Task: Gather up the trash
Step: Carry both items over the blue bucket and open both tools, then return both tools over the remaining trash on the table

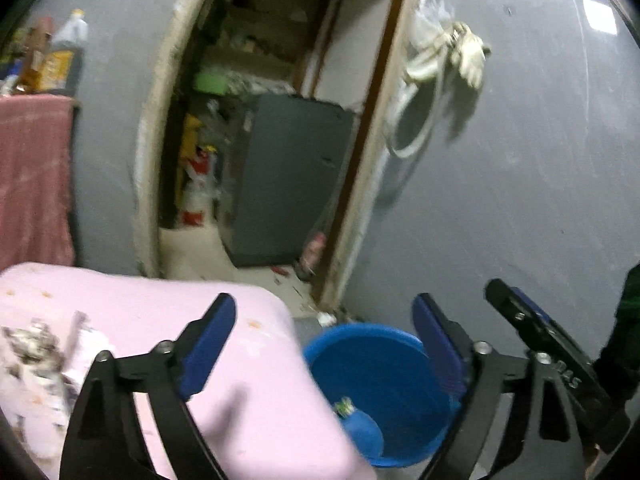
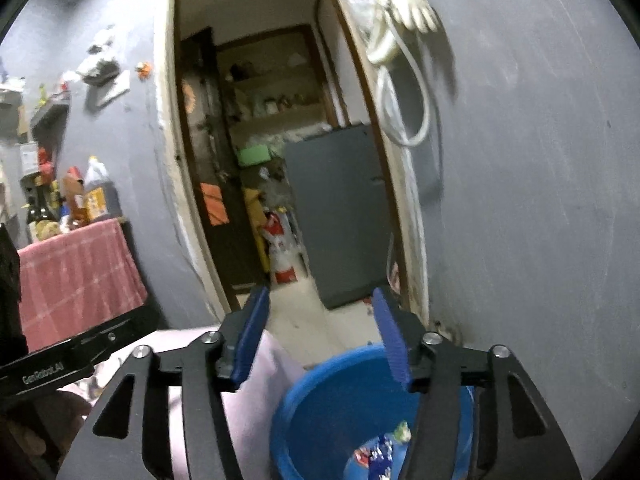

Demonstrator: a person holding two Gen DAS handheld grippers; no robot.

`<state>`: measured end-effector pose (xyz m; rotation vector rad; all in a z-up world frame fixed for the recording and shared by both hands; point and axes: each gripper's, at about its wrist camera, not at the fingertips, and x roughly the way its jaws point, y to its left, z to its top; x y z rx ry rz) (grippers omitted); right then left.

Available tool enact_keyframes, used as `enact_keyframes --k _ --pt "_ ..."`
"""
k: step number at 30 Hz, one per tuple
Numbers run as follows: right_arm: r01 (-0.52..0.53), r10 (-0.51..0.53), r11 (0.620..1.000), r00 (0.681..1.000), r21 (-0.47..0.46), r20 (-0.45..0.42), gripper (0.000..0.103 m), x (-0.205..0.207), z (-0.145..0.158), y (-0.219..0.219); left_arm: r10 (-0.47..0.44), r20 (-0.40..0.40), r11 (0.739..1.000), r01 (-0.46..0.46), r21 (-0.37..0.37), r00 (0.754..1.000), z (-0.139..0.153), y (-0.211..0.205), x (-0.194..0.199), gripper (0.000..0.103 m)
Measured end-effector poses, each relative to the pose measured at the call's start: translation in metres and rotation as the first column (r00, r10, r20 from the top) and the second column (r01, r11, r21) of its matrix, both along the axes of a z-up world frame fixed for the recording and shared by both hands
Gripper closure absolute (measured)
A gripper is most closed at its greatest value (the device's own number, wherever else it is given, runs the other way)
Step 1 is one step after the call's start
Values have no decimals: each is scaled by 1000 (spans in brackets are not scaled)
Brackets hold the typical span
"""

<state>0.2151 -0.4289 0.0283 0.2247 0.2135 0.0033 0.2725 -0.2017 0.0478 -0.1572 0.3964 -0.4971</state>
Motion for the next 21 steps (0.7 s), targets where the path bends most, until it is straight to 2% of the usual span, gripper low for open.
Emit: enact_keyframes --k 1,3,5,9,16,21 --pt "-8 8 1000 1000 -11 19 28 -2 5 6 24 18 1000 -23 -6 1000 4 9 -4 10" --pt "-35 36 999 997 -29 61 23 -7 16 19 63 51 998 -62 -14 997 12 26 -11 4" --pt "-49 53 998 995 -46 84 18 -8 25 32 93 87 996 -90 -28 992 19 45 -19 4" --pt "-90 100 992 987 -86 122 1 -12 37 58 164 133 986 -159 -47 977 29 80 -32 2" --pt "-183 205 975 960 -129 190 0 -22 57 105 273 191 962 -272 -32 943 42 135 -54 2" --pt "-251 280 956 937 -154 210 0 -25 62 139 316 194 948 -316 -30 929 41 173 -71 2"
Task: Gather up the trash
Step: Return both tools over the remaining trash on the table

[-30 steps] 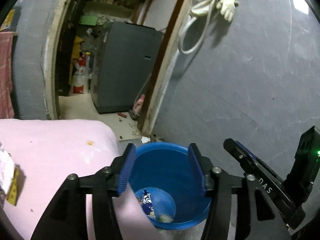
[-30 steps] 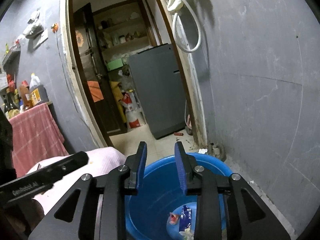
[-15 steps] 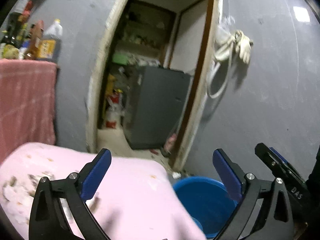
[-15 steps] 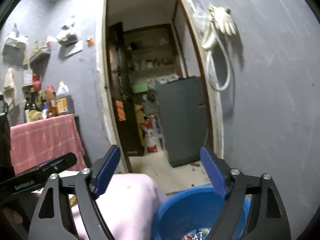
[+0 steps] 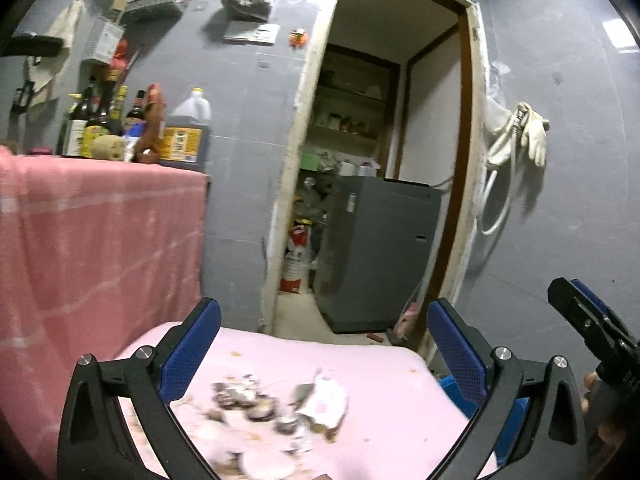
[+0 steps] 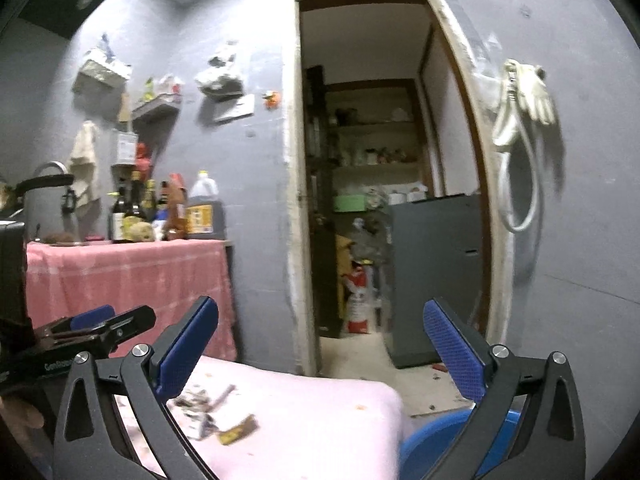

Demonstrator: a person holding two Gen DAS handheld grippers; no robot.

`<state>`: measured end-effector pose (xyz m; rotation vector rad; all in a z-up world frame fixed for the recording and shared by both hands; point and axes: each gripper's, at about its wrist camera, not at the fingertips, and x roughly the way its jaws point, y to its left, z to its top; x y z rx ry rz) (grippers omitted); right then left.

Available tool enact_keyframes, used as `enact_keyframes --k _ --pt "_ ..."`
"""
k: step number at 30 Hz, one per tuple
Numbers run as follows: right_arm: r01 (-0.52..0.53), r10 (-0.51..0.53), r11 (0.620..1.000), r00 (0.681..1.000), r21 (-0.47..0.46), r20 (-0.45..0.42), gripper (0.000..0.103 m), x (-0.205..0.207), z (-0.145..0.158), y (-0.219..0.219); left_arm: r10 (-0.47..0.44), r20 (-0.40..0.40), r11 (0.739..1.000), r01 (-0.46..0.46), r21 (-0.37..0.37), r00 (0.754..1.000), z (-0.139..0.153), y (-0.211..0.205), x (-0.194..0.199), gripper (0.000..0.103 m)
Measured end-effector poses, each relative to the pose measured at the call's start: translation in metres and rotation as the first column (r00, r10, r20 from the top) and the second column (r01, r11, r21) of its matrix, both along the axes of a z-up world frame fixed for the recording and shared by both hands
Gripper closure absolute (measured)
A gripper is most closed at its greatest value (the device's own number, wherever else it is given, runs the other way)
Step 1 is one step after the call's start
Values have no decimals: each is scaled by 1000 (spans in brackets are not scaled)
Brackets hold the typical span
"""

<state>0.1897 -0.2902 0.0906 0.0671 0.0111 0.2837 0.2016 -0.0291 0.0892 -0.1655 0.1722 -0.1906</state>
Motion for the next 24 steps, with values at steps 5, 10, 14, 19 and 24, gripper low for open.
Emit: enact_keyframes --k 5,10,14,19,24 --pt "-78 78 997 997 -1 -5 0 1 -6 30 54 16 998 -55 18 998 -4 30 -17 2" --pt "-139 140 990 989 13 -47 0 11 -16 52 99 4 995 -99 30 995 -10 58 -24 2" --pt "-182 181 983 979 -1 -92 0 18 -25 67 106 -48 994 -106 15 993 -26 80 -28 2" --pt "-222 214 975 964 -30 -155 0 26 -41 82 125 -89 992 -122 37 988 -49 96 -32 2" --pt "-247 231 968 949 -49 -217 0 36 -55 93 135 -152 991 -129 48 979 -71 105 -24 2"
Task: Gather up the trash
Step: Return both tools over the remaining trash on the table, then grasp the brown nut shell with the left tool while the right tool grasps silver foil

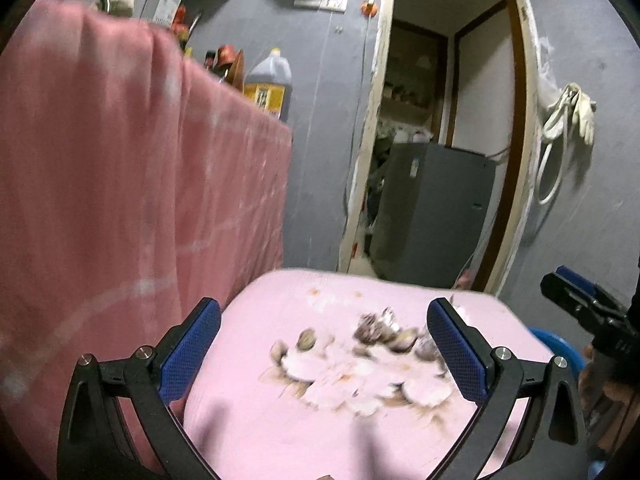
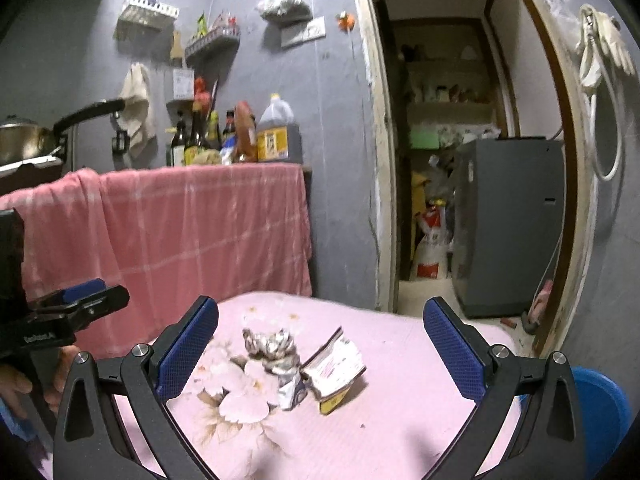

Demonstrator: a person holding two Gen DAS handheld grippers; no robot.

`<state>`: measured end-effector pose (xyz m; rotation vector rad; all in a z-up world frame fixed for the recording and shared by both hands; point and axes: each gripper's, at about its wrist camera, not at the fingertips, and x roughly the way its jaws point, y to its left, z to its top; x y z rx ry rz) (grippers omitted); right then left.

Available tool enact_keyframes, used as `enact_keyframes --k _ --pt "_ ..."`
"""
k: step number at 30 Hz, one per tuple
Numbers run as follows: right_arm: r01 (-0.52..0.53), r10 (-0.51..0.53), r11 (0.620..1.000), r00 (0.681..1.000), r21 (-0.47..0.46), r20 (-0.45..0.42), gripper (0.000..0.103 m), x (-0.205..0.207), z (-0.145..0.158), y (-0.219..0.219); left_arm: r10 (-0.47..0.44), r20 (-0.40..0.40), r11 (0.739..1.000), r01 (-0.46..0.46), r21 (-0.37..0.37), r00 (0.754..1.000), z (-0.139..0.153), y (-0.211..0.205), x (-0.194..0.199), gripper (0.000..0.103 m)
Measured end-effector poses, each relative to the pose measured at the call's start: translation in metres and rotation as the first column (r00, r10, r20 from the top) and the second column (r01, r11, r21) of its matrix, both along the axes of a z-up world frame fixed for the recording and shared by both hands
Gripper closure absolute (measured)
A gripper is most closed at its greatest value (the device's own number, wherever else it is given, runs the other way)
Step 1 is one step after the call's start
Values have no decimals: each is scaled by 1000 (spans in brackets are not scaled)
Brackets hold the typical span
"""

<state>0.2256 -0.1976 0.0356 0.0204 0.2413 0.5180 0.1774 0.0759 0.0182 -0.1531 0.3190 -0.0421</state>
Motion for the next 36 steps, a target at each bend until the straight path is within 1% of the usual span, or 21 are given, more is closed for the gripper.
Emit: enact_keyframes --k 3,5,7,9,11,12,14,16,19,22,25,27,28,33,36 --pt "0 -1 1000 999 -29 -36 0 6 -9 6 10 -41 1000 -10 6 999 -10 3 7 2" --pt "-5 2 999 998 -49 -63 5 10 -15 10 -3 -85 1000 3 1 996 -16 6 15 2" --pt "-15 9 998 996 -65 -91 13 15 -21 15 -11 -123 1000 10 -15 992 -21 9 23 2" --pt "-29 19 996 993 -84 -118 18 19 -26 20 -19 -151 1000 16 -23 988 -25 10 29 2" --pt "-44 28 993 990 -110 -139 23 22 -33 26 -31 -191 999 28 -22 981 -28 10 38 2" --pt "-54 35 991 987 -123 -154 27 24 -36 29 -36 -211 999 32 -20 977 -29 10 43 2" --pt "-89 62 986 980 -139 -191 32 28 -42 34 -21 -258 1000 20 -6 966 -32 10 53 3" --pt "-117 81 980 973 -160 -218 39 31 -47 41 -20 -289 1000 19 -8 957 -35 11 60 3" --pt "-135 82 971 963 -197 -257 48 38 -54 50 -20 -318 1000 18 -8 948 -38 12 67 3" --pt "-146 81 968 952 -205 -296 48 44 -59 53 -33 -328 999 30 -12 944 -38 14 76 6" --pt "-154 84 968 943 -197 -323 50 50 -62 53 -49 -350 999 52 1 936 -39 12 87 18" --pt "-162 89 967 937 -195 -338 55 54 -64 55 -64 -369 997 73 9 927 -41 11 94 29" --pt "-167 91 966 934 -197 -345 57 56 -64 56 -74 -380 997 83 7 922 -42 10 98 31" --pt "-183 91 960 921 -213 -379 65 63 -72 61 -114 -416 992 125 0 902 -51 6 109 52" --pt "-184 89 960 916 -211 -392 66 64 -73 61 -131 -426 989 147 4 895 -54 4 111 61"
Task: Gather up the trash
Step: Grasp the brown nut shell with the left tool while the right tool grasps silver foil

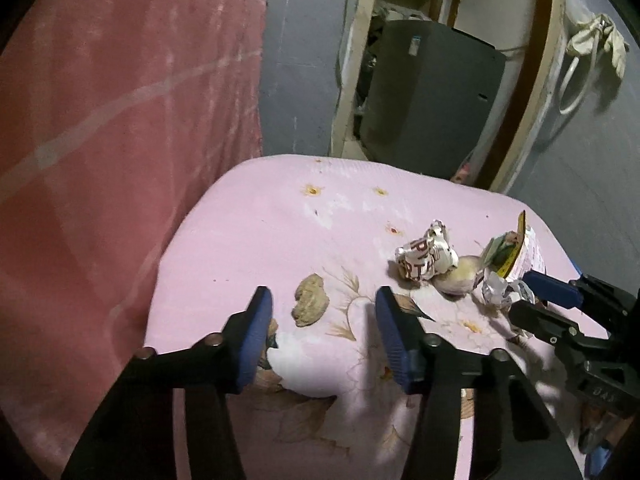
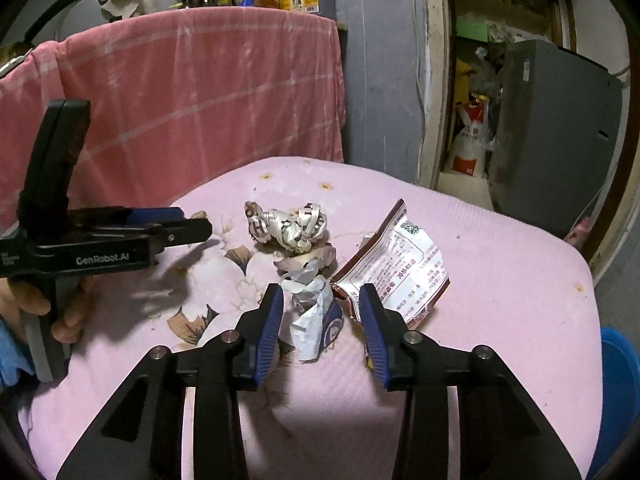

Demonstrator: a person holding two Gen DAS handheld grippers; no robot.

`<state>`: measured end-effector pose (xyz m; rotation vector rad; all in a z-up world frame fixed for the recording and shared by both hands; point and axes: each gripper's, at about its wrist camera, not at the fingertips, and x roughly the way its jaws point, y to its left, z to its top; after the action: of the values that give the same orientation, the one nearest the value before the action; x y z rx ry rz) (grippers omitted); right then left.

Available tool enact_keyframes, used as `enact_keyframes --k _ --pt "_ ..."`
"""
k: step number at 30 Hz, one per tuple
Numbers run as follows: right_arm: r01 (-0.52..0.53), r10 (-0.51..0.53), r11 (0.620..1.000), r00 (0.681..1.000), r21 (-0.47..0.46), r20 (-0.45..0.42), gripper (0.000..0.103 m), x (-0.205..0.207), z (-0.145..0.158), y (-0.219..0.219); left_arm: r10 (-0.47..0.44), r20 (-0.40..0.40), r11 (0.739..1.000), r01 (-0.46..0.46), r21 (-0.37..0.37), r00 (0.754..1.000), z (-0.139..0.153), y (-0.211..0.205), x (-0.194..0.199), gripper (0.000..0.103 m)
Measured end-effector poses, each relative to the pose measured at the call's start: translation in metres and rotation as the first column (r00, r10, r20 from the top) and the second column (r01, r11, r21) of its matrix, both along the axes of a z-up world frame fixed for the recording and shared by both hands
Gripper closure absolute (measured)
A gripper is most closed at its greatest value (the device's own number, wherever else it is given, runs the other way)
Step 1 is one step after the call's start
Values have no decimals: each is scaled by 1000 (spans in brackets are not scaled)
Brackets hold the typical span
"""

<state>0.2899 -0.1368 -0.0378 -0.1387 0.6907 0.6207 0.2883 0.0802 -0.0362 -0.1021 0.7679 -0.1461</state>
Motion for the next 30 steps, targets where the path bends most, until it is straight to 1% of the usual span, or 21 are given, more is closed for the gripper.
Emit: enact_keyframes --k 3,6,15,19,24,30 --pt "5 -5 1000 1000 -12 -8 66 0 -2 2 -21 -2 1000 21 2 1000 0 -2 -1 68" --pt "2 -2 1000 1000 -29 0 66 -2 -2 3 -20 -10 1000 20 0 1000 -1 -1 2 74" --pt "-43 43 998 999 -43 4 66 -13 0 2 6 -23 999 -7 -54 1000 -8 8 9 89" --pt "-55 56 997 998 -61 18 66 -20 2 3 8 -22 997 -10 -79 1000 -8 11 8 90" --pt "-70 71 994 997 -87 10 67 -25 2 2 9 -18 997 -10 -71 1000 -7 9 9 90" --pt "-97 97 993 995 -62 -6 67 -28 9 1 8 -17 997 -10 -77 1000 -8 11 7 90"
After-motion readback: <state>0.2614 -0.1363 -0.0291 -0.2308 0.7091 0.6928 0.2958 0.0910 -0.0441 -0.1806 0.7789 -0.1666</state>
